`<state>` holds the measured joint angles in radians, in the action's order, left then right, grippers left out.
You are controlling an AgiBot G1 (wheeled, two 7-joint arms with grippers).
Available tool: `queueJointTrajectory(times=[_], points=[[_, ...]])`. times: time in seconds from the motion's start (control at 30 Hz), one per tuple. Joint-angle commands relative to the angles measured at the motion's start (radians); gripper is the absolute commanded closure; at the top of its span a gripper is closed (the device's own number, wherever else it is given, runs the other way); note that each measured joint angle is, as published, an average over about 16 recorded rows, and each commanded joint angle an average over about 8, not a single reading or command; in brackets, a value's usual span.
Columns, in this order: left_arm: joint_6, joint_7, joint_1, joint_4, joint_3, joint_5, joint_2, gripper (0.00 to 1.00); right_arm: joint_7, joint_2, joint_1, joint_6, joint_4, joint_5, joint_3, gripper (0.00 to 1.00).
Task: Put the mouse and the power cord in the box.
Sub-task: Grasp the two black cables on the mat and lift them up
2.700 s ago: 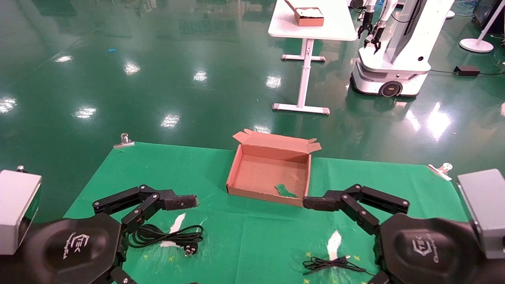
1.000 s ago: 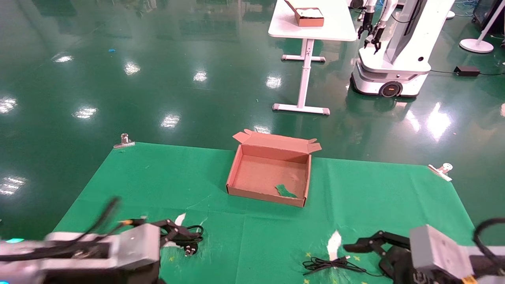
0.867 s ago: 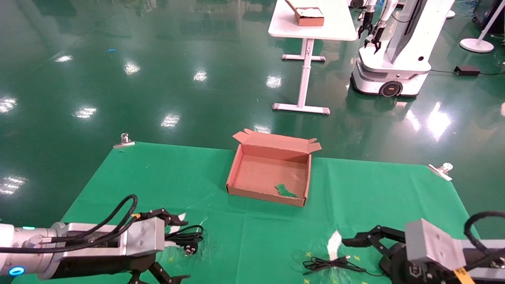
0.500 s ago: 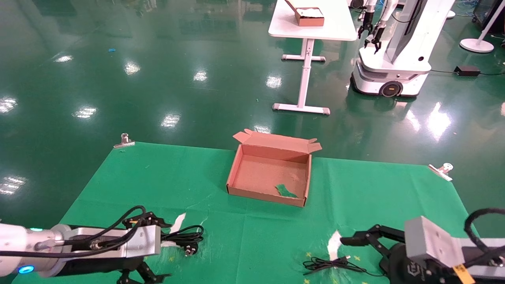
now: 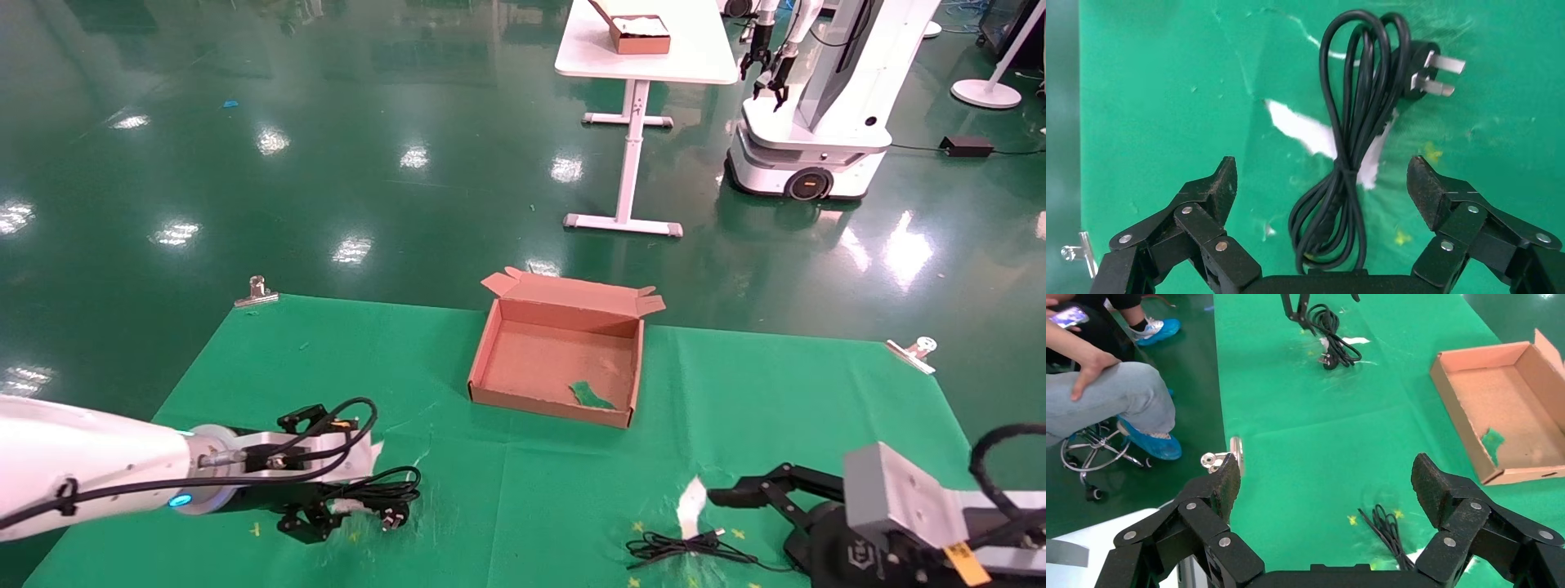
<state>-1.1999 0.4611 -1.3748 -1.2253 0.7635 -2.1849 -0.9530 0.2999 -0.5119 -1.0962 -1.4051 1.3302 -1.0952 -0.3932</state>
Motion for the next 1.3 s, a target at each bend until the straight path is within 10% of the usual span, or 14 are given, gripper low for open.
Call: queueJointTrajectory(times=[0.03,1.3], points=[[0.0,0.022,-0.004,0.005,0.009,-0.031,-0.016,0.0,0.007,-0.003,0.0,0.001,0.002,-0.002,-0.003,0.0],[0.094,0.072,0.0,0.116,0.05,-0.2,-0.108,0.0,0.038,-0.042,-0.063,-0.019,0.008,-0.11,-0.057,0.0]])
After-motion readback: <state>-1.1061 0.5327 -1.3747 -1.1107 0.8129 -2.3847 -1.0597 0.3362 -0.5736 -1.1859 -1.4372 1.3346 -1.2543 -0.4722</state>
